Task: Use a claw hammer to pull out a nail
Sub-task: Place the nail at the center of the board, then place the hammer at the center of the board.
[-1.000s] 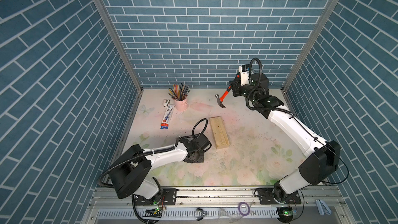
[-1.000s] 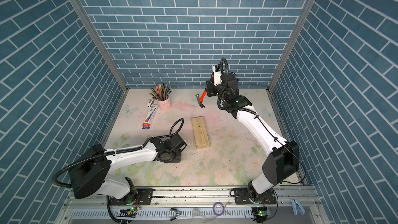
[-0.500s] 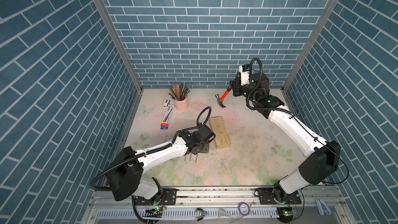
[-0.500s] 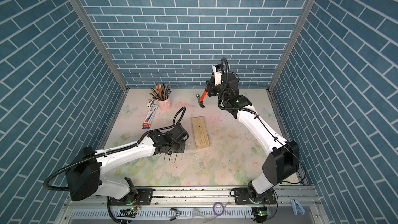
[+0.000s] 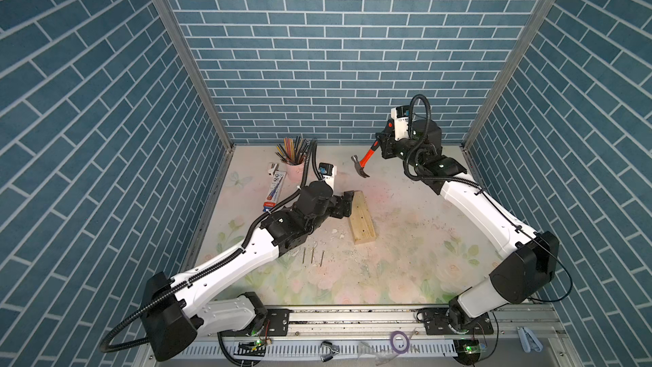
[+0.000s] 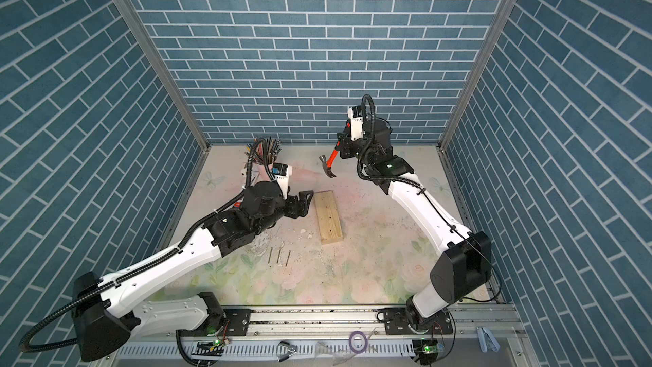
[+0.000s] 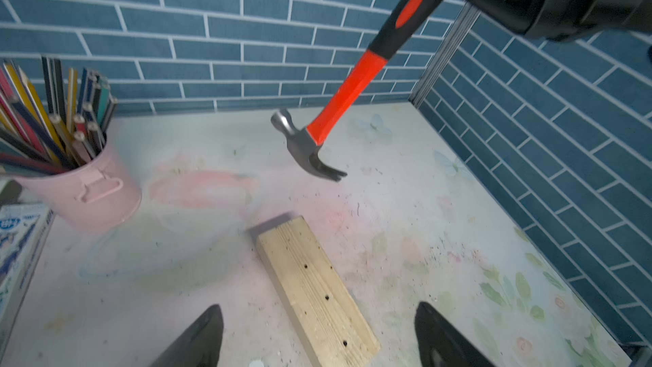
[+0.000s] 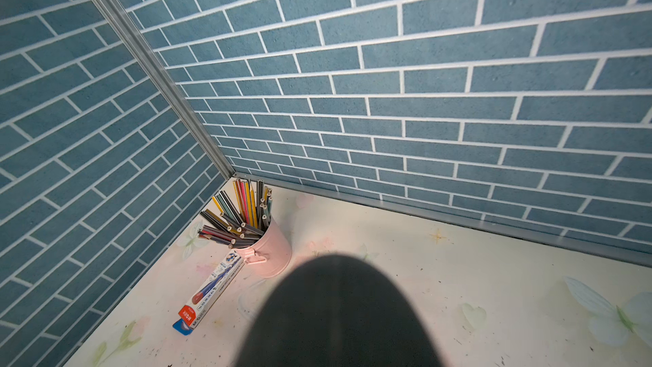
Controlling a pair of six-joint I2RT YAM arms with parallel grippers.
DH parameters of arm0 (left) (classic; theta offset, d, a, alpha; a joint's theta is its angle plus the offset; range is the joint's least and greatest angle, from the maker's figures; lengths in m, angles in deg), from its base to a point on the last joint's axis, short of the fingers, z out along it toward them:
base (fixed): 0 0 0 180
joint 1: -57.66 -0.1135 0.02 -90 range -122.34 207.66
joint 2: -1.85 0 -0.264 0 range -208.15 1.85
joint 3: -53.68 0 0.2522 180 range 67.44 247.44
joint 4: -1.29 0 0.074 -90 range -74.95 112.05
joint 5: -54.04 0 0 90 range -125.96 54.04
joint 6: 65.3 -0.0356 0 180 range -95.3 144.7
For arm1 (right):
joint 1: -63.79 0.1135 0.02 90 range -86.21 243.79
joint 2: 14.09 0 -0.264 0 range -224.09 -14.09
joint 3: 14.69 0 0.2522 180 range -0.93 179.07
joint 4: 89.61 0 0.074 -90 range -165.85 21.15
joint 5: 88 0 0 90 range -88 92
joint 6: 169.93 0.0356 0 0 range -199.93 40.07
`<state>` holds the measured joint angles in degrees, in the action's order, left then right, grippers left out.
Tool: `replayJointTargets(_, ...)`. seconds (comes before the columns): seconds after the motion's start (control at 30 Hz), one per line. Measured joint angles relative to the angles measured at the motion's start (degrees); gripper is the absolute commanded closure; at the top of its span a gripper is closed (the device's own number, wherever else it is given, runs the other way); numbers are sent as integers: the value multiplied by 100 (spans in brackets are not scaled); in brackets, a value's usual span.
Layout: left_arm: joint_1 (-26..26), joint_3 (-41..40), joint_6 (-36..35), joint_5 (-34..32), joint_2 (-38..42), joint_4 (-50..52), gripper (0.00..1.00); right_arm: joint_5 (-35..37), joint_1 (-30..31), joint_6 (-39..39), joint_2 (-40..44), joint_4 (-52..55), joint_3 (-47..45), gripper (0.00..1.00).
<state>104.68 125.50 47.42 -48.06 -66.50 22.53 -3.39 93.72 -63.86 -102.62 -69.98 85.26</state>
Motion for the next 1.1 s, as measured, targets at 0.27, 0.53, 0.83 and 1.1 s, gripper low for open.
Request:
replayJointTargets(0.27, -501, 455, -938, 907, -492, -887, 14, -256, 0, -46, 289, 334, 0, 100)
replayJointTargets(0.53, -748, 800, -1764, 1932, -1231, -1250, 14, -778, -129, -66, 337, 704, -2, 100)
replayJointTargets(0.83, -793, 1202, -2133, 2492, -1919, -1329, 14, -1508, -509, 94, 507, 866, -103, 100)
replayJointTargets(1.1, -802, 1397, -2201, 2741, -2323, -1360, 14, -2081, -638, 210, 514, 870, -103, 100)
